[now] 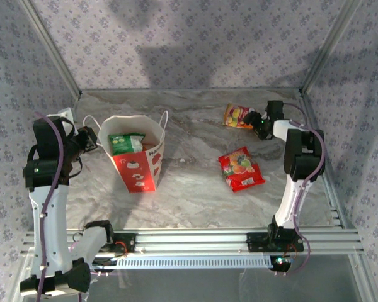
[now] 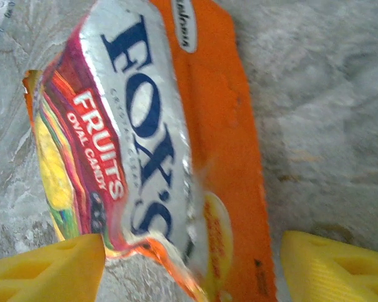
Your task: Place the snacks into the paper bag
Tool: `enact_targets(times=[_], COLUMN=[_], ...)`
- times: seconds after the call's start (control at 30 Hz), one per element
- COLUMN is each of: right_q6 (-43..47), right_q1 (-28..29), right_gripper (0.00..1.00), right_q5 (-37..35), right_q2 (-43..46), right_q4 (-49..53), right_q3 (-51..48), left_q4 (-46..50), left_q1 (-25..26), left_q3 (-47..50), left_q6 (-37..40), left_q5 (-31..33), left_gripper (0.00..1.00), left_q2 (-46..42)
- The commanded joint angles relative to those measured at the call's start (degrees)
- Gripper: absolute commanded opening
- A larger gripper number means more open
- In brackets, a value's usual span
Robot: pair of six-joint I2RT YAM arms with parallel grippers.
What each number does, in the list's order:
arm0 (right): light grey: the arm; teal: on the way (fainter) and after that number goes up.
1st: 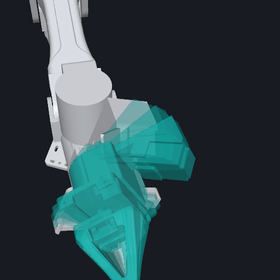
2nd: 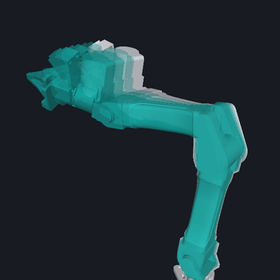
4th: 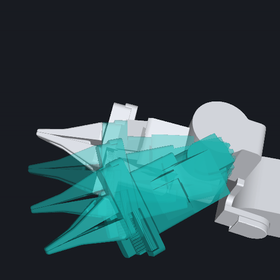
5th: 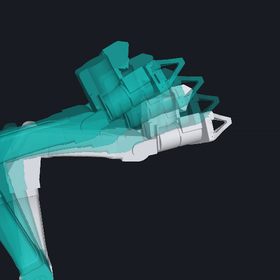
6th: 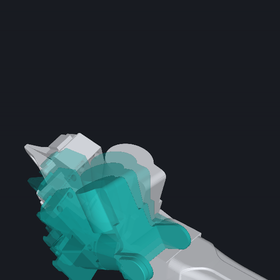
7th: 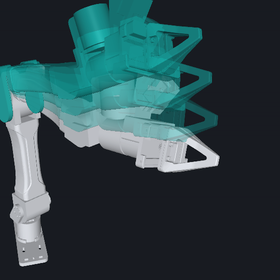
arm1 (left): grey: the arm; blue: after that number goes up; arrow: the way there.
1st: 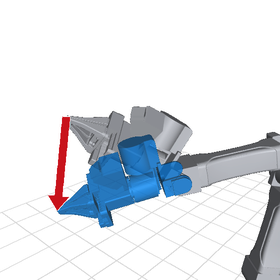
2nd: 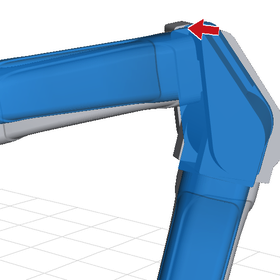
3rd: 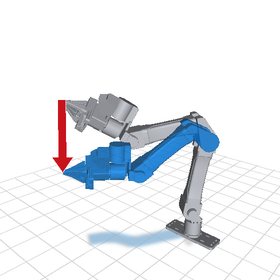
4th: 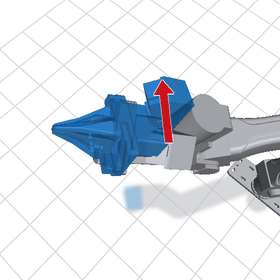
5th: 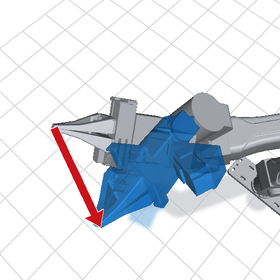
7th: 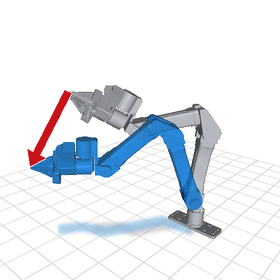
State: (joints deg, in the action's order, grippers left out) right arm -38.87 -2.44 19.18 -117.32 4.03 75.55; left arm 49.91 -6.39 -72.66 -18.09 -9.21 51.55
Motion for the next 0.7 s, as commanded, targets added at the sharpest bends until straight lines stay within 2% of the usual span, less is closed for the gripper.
enact_targets(times=[0.0, 0.17, 0.43, 0.57, 0.67], right_q6=[0.0, -0.11, -0.41, -0.02, 0.22], right_q1=[1.11, 1.47, 1.5, 1.51, 1.56], right_gripper=[0.75, 0.72, 0.55, 0.54, 0.41], right_q5=[-0.71, -0.77, -1.4, -2.12, -1.44], right_q2=[-2.27, -3.81, -4.28, -3.97, -3.72], right_q4=[-0.53, 0.49, 2.23, 3.22, 3.49], right_q3=[2.6, 4.87, 5.72, 5.58, 5.67], left_q4=[-0.61, -0.65, -0.78, -1.0, -0.94], left_q1=[-0.29, -0.31, -0.31, -0.37, -0.29], left_q3=[-1.77, -1.87, -1.61, -1.43, -1.43], left_q6=[-0.24, -0.2, -0.28, -0.37, -0.22], left_q5=[-0.58, -0.57, -0.56, -0.58, -0.47], left_gripper=[0.11, 0.11, 0.11, 0.12, 0.11], left_q2=[-0.4, -0.37, -0.17, -0.13, -0.04])
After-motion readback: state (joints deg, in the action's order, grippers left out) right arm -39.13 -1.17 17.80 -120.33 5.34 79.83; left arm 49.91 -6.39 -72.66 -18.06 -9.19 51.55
